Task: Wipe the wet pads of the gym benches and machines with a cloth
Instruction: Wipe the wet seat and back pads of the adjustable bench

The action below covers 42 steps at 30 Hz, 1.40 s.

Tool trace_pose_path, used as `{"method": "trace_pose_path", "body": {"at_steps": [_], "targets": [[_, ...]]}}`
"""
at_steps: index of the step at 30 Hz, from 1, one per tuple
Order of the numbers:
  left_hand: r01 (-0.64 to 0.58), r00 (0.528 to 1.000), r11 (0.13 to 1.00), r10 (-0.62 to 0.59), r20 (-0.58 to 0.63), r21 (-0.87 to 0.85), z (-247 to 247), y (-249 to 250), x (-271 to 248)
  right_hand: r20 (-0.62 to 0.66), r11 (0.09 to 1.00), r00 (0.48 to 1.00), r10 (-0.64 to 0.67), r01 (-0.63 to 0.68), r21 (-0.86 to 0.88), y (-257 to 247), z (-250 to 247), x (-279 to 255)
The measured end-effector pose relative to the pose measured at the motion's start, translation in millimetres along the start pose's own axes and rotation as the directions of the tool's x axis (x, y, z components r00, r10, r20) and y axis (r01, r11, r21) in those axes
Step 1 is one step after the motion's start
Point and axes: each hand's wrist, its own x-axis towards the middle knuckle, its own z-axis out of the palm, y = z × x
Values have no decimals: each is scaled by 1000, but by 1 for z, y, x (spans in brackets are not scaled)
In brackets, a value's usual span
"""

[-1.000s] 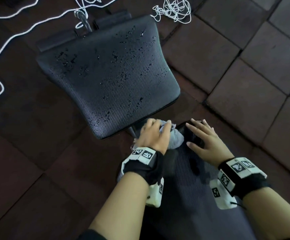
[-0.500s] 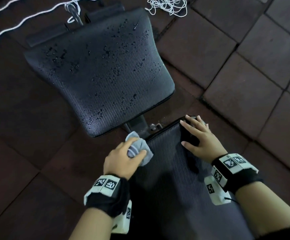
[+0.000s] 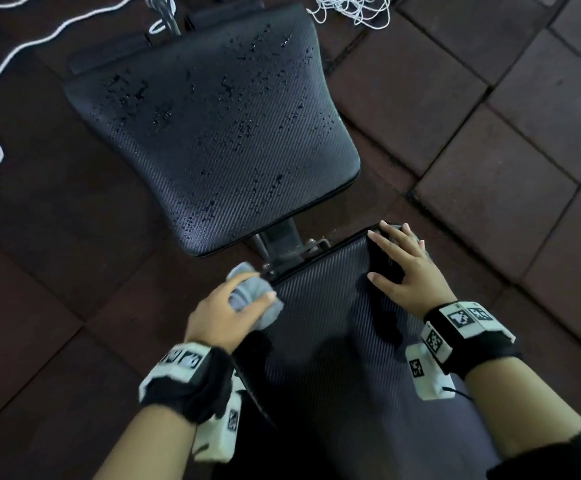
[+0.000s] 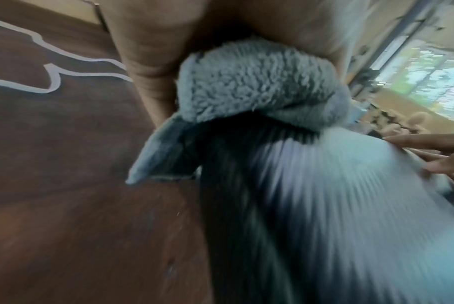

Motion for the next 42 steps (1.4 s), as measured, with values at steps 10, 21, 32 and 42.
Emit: {"method": "trace_pose_path", "body": {"at_steps": [10, 21, 32, 42], "targets": [[21, 951, 858, -176, -256, -512, 26, -19, -19, -46, 1000, 999, -4, 3, -25, 1, 5, -2], [26, 865, 692, -378, -331, -722, 130, -40, -135, -46, 993, 998, -44, 38, -115, 3, 9, -6], [71, 788, 596, -525, -321, -800, 141, -35, -127, -146, 988, 988, -43, 21, -151, 11, 26, -39], [278, 874, 573, -484, -45, -771, 160, -40, -181, -66, 994, 994, 85, -89, -56, 11, 31, -81]]}}
